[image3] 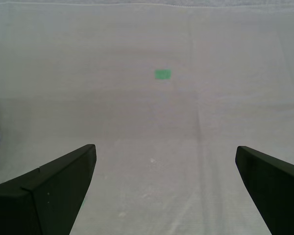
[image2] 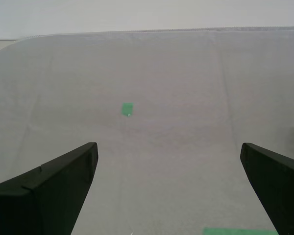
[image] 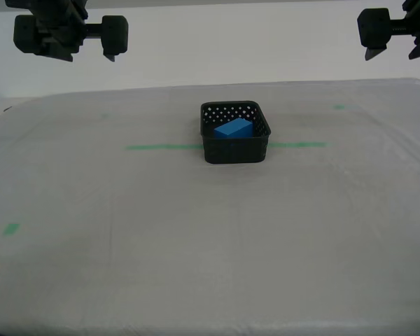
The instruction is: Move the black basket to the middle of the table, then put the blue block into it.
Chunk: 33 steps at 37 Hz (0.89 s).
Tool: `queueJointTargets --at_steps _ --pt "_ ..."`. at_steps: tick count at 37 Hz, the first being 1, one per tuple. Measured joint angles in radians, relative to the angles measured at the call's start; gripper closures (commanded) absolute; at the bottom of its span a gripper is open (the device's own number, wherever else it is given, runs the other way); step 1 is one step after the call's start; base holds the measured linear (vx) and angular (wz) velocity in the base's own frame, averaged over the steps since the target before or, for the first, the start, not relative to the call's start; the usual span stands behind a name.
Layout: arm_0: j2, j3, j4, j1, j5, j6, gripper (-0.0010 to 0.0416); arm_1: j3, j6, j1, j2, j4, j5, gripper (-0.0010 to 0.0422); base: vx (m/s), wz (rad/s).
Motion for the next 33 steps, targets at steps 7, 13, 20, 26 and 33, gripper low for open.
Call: queueJointTargets --at_steps 7,13,20,26,33 --pt "0.000 0.000 0.000 0.001 0.000 0.000 0.0007 0.000 0.000 0.000 0.000 0.000 0.000 0.0012 0.000 0.000" --pt "0.000 0.000 0.000 0.001 0.000 0.000 0.0007 0.000 0.000 0.000 0.000 0.000 0.000 0.0012 0.000 0.000" --pt "0.000 0.000 0.000 0.000 0.000 0.000 0.0007 0.000 0.000 0.000 0.000 0.000 0.000 0.0012 0.000 0.000" --pt "0.000 0.000 0.000 0.001 0.000 0.000 0.0007 0.000 0.000 0.000 0.000 0.000 0.000 0.0012 0.000 0.000" --pt "0.000 0.000 0.000 0.000 0.000 0.000 0.0007 0.000 0.000 0.000 0.000 0.000 0.000 0.0012 0.000 0.000"
